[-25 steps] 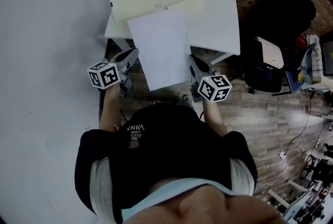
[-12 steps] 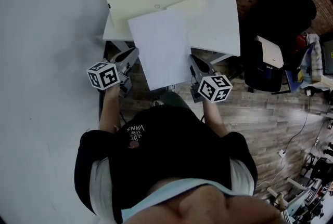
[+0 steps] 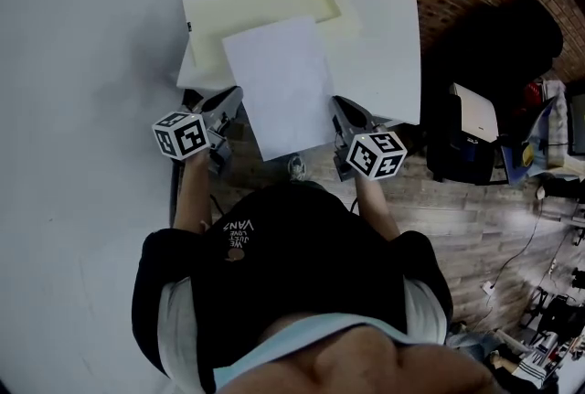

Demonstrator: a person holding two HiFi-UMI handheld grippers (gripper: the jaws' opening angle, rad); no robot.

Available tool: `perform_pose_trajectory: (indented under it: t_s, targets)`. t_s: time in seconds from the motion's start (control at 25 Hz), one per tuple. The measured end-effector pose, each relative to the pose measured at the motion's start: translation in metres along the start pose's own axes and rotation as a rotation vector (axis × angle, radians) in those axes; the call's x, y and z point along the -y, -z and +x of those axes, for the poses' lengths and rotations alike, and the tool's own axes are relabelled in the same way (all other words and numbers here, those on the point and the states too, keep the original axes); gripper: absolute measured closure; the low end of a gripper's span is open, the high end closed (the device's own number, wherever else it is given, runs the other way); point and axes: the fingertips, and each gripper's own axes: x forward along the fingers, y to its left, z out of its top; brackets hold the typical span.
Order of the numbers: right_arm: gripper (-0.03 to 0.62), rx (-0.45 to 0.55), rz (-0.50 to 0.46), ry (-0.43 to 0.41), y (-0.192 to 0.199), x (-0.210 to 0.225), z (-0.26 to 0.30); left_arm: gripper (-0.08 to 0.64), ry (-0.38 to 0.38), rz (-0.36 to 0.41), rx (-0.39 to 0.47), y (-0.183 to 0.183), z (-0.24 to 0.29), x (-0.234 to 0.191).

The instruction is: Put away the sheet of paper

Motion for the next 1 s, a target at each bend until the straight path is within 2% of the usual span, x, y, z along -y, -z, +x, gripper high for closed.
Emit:
perform_pose_trajectory:
  t_s: [0.48, 1.0]
  targets:
    - [0.592, -0.023, 0.002, -0.047, -0.025, 0.036, 0.035, 0.56, -0.043, -0.018, 0.029, -0.023, 0.037, -0.015]
    - [0.592, -0.069, -0.013, -0.117, -0.04, 0.07, 0.063, 0.56, -0.112, -0.053, 0.074, -0.028, 0.063, -0.027]
